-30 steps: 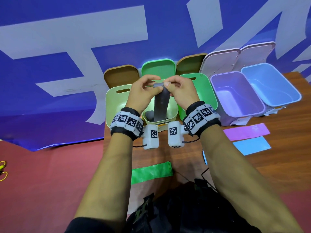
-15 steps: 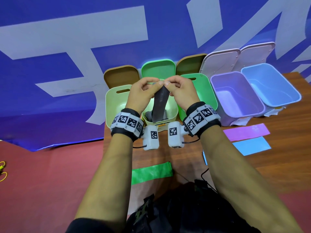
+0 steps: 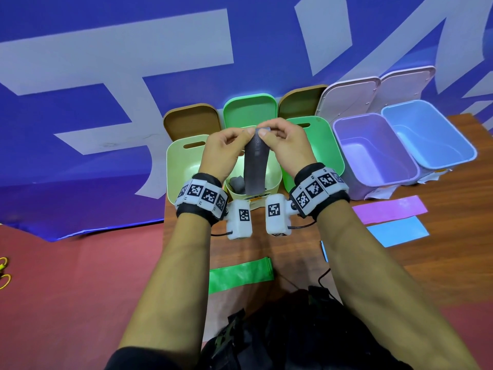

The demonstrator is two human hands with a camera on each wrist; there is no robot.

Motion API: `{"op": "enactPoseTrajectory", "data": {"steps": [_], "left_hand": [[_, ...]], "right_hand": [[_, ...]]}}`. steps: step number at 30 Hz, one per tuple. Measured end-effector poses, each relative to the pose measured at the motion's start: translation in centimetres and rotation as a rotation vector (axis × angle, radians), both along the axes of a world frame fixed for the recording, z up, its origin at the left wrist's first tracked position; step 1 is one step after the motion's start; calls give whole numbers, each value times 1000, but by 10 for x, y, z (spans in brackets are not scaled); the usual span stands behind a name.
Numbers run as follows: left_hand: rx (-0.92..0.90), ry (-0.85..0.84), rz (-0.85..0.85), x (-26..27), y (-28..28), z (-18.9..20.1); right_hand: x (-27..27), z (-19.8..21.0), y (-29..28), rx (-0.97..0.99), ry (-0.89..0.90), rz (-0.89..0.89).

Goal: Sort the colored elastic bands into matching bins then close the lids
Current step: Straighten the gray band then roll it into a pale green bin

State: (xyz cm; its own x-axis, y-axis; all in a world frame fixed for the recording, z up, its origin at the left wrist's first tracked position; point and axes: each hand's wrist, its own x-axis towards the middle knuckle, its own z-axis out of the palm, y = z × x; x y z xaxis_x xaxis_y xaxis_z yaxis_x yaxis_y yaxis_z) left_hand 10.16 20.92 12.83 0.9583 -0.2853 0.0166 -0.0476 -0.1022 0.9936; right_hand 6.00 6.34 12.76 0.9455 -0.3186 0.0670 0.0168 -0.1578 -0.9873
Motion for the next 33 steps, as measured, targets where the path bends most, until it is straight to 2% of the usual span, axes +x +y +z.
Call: {"op": "enactPoseTrajectory", "data": {"steps": [8,13,16,20,25,29,33], "left_hand": [[-46,-38,-23,0,0,1],[-22,-23,44,2,0,-1],[-17,-23,68,3,0,1],[-47,6,34,-1,0,4],[-12,-79,-8,0,2,6],[-22,-69,21,2,1,4],[-7,-49,37,3,1,0]], "right_hand": [[4,-7,1,-58,44,-30],[4,-1,1,51,9,-6],[4,0,2,46,-8,5],[9,-3,0,6,8,-33],[11,-9,2,-5,33,-50],[7,-5,3,62,45,-10],[4,-1,3,50,0,19]]}}
